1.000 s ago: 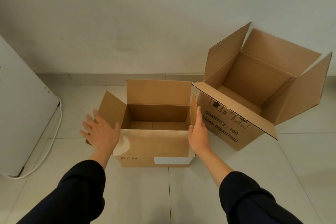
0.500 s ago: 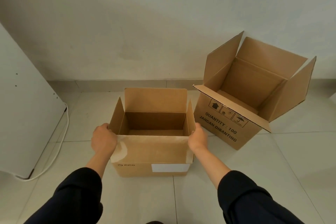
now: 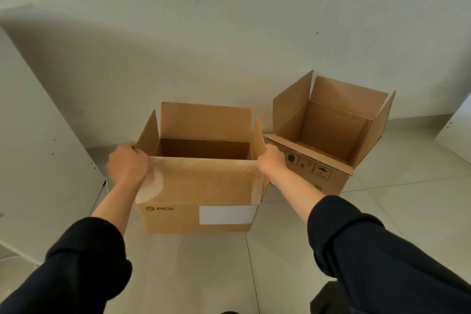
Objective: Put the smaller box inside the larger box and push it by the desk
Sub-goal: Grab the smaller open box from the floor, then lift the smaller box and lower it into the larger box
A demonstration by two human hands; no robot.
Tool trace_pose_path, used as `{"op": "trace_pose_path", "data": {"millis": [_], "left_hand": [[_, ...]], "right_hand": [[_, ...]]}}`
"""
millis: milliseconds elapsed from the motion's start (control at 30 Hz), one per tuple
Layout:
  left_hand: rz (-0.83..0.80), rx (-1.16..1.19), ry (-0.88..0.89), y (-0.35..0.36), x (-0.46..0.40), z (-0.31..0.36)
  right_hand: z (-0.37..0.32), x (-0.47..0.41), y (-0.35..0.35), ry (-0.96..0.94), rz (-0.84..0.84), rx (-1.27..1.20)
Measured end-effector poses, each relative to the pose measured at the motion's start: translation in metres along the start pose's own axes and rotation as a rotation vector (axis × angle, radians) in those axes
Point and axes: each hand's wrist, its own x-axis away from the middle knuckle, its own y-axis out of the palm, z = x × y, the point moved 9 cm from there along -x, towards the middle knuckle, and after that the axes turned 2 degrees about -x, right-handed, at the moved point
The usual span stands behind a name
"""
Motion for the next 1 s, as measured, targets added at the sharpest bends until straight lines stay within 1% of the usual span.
{"op": "trace_pose_path", "data": {"millis": [67, 167, 367, 500, 567, 633, 767, 867, 1000], "left_hand": [[0.021, 0.04, 0.007, -0.019, 0.001, 0.014], [0.041, 0.128, 0.006, -0.043, 0.002, 0.03], [0.084, 0.26, 0.018, -0.098, 0.005, 0.066], [0.145, 0.337, 0.081, -0.134, 0.014, 0.103], [0.182, 0.375, 0.116, -0.142, 0.019, 0.122], [0.197, 0.414, 0.165, -0.14, 0.023, 0.145], [0.15, 0.505, 0.265, -0.111, 0.035, 0.19], [0.121, 0.577, 0.295, -0.087, 0.047, 0.223], [0.087, 0.631, 0.307, -0.058, 0.07, 0.265]], "right_hand": [[-0.017, 0.0, -0.017, -0.043, -0.003, -0.034], [-0.044, -0.002, -0.045, -0.13, 0.02, -0.022], [-0.108, 0.01, -0.11, -0.293, 0.124, 0.014], [-0.141, 0.021, -0.155, -0.388, 0.227, 0.007], [-0.151, 0.023, -0.178, -0.407, 0.287, -0.016], [-0.152, 0.019, -0.202, -0.411, 0.373, -0.029], [-0.129, 0.004, -0.247, -0.347, 0.539, -0.054], [-0.103, 0.002, -0.28, -0.3, 0.631, -0.058], [-0.077, 0.006, -0.326, -0.283, 0.736, -0.049]]}}
